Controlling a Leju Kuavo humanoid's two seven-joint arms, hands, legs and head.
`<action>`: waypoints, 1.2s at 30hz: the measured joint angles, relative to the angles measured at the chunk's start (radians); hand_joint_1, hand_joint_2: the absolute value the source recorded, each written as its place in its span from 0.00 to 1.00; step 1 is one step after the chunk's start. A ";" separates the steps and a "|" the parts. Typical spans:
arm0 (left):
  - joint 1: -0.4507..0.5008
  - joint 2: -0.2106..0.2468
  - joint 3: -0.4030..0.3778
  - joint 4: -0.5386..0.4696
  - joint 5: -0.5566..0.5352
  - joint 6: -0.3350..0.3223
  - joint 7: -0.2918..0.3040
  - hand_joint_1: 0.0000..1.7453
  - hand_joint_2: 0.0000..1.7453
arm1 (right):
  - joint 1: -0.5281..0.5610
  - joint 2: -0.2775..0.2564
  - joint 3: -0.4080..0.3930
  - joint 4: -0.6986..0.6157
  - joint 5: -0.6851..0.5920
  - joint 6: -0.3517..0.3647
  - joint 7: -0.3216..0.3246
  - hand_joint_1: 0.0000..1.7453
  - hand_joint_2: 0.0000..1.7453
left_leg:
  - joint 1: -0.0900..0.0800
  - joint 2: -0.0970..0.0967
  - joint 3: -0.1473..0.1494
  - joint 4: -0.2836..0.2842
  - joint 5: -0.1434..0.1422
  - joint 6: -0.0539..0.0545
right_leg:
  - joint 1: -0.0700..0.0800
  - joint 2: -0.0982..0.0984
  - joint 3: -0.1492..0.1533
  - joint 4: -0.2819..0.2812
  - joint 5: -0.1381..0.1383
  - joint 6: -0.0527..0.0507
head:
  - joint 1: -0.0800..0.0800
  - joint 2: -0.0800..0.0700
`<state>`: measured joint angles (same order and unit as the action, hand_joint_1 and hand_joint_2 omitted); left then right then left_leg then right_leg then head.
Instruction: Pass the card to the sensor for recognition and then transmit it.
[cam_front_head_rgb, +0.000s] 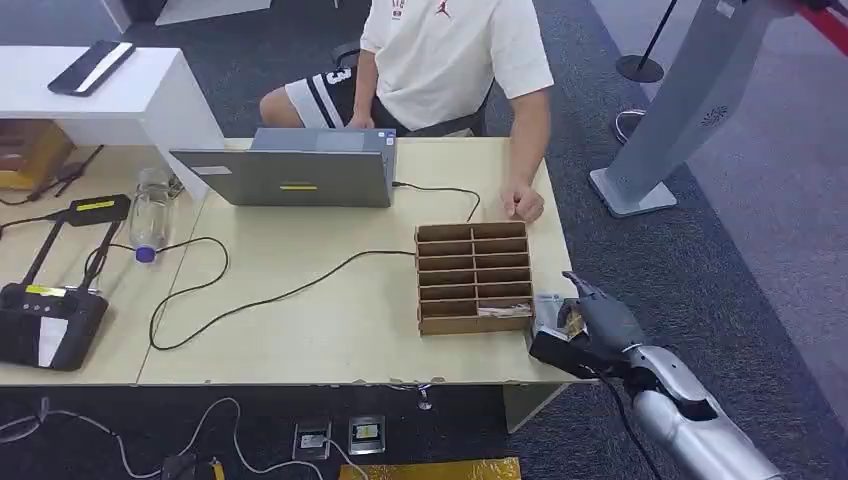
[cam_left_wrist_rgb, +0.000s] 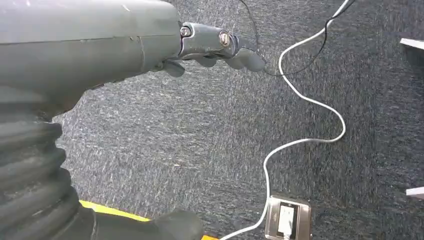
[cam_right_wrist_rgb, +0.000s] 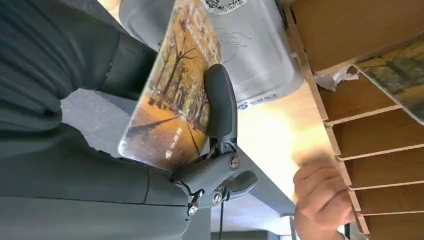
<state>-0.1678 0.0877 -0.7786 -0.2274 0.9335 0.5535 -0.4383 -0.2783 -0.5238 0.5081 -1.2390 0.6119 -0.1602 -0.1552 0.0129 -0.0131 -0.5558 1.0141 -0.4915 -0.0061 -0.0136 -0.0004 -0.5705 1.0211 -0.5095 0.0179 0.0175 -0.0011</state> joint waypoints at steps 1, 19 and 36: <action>0.000 0.000 0.000 0.000 0.000 0.001 0.000 0.00 1.00 | -0.005 0.000 0.000 0.000 -0.001 -0.002 -0.001 1.00 1.00 | 0.000 0.000 0.000 0.000 0.000 0.000 | 0.000 0.000 0.000 0.000 0.000 0.000 | 0.000 0.000; -0.001 -0.001 0.000 0.000 0.000 0.016 -0.025 0.00 1.00 | -0.207 -0.028 -0.113 0.002 0.044 -0.016 -0.072 1.00 1.00 | 0.000 0.000 -0.001 0.000 0.000 0.000 | -0.001 0.000 -0.001 0.000 0.000 0.000 | 0.000 0.000; -0.008 -0.004 -0.002 0.000 -0.021 0.016 -0.035 0.00 1.00 | -0.343 -0.013 -0.136 0.042 0.102 -0.051 -0.134 1.00 1.00 | -0.001 -0.001 -0.001 0.000 0.000 0.000 | -0.001 -0.001 -0.001 0.000 0.000 0.000 | 0.000 0.000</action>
<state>-0.1755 0.0839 -0.7809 -0.2274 0.9129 0.5691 -0.4730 -0.6208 -0.5371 0.3719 -1.1968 0.7141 -0.2110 -0.2891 0.0124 -0.0137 -0.5572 1.0142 -0.4911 -0.0060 -0.0143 -0.0014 -0.5714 1.0213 -0.5092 0.0179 0.0179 -0.0011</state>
